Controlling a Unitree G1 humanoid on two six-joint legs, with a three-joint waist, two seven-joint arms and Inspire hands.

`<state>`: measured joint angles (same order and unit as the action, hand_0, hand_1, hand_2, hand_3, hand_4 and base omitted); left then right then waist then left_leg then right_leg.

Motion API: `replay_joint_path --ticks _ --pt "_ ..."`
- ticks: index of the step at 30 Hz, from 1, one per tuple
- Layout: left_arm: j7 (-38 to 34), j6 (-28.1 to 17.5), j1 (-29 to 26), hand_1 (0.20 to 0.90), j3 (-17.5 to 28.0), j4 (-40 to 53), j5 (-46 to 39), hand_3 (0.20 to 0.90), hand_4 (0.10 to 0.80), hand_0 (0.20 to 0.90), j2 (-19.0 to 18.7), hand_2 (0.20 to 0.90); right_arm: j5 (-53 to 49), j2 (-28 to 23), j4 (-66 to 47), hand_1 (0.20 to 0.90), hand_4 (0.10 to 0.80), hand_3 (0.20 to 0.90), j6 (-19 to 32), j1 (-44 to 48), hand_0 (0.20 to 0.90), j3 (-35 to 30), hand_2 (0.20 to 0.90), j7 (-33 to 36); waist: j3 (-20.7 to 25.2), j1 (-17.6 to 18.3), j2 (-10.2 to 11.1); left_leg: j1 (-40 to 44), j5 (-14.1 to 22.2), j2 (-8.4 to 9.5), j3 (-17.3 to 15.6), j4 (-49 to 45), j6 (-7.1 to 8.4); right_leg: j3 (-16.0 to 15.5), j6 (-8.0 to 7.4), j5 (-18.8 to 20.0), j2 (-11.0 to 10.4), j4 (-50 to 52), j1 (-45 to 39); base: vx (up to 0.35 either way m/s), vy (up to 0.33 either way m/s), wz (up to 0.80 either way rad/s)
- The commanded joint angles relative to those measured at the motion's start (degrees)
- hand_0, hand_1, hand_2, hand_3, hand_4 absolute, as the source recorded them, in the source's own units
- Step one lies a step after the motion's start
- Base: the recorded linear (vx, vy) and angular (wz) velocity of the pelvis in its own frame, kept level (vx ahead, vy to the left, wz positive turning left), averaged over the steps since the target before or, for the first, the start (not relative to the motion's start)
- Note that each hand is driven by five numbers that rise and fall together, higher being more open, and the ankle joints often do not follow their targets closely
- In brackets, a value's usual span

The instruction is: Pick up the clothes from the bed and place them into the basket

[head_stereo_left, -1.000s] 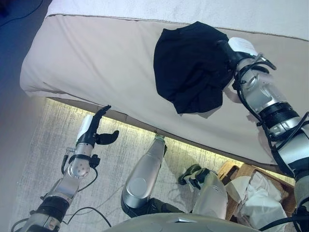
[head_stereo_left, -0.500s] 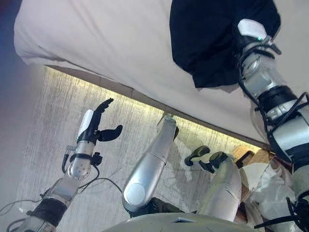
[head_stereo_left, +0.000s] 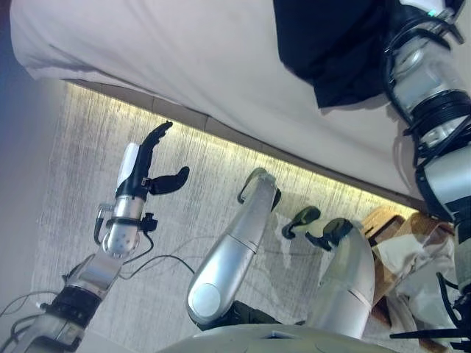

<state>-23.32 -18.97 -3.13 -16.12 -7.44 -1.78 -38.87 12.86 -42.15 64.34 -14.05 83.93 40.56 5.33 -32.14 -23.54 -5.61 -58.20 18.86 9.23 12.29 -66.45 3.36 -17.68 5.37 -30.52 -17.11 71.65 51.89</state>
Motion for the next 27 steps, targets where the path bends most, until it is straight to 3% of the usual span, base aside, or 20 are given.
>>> replay_joint_path --ticks 1,9,19,23,27 --pt "-3.24 -4.46 2.34 0.900 3.07 4.00 0.43 0.900 0.800 0.900 -1.68 0.900 -3.30 0.38 -1.71 0.300 0.100 0.200 2.78 -4.68 0.300 0.49 0.300 0.24 2.34 -1.49 -1.59 1.54 0.65 1.44 -5.40 -0.01 -8.06 -4.79 -0.30 4.42 3.85 -0.89 -3.20 0.000 0.000 0.00" --pt "-2.99 -4.65 2.90 0.900 3.21 4.10 1.63 0.900 0.800 0.900 -1.19 0.900 -3.51 -0.60 -6.87 0.300 0.100 0.200 1.90 -5.05 0.300 -0.27 0.300 1.64 2.34 0.31 -1.16 8.25 1.43 0.63 -6.43 1.84 -7.70 -3.21 -0.53 5.58 3.86 -4.49 -8.99 0.004 0.008 -0.09" --pt "-0.77 -1.27 1.10 0.900 3.49 2.07 2.99 0.900 0.800 0.900 0.23 0.900 -4.40 -2.72 -10.56 0.300 0.100 0.200 4.79 -5.96 0.300 -2.13 0.300 2.56 2.35 2.94 0.51 26.88 0.84 -1.59 -7.87 13.07 -6.98 -1.70 -1.71 8.12 2.30 -14.29 -26.03 0.047 0.037 -0.16" --pt "1.43 0.57 0.70 0.900 3.83 1.03 3.59 0.900 0.800 0.900 0.55 0.900 -6.33 -5.17 -13.81 0.300 0.100 0.200 4.71 -6.95 0.300 -2.85 0.300 1.86 5.80 4.22 2.41 34.38 -2.49 -4.21 -8.63 22.01 -6.49 -2.84 -1.89 11.89 2.25 -23.19 -34.19 0.069 0.015 -0.23" --pt "2.55 1.66 0.62 0.900 3.36 -0.50 5.02 0.900 0.800 0.900 0.61 0.900 -8.28 -7.58 -16.47 0.300 0.100 0.200 4.88 -8.34 0.300 -3.85 0.300 2.05 9.98 6.04 4.29 41.22 -5.13 -7.03 -9.51 30.13 -5.32 -2.46 -2.59 14.81 3.96 -33.27 -41.90 0.126 0.001 -0.30"
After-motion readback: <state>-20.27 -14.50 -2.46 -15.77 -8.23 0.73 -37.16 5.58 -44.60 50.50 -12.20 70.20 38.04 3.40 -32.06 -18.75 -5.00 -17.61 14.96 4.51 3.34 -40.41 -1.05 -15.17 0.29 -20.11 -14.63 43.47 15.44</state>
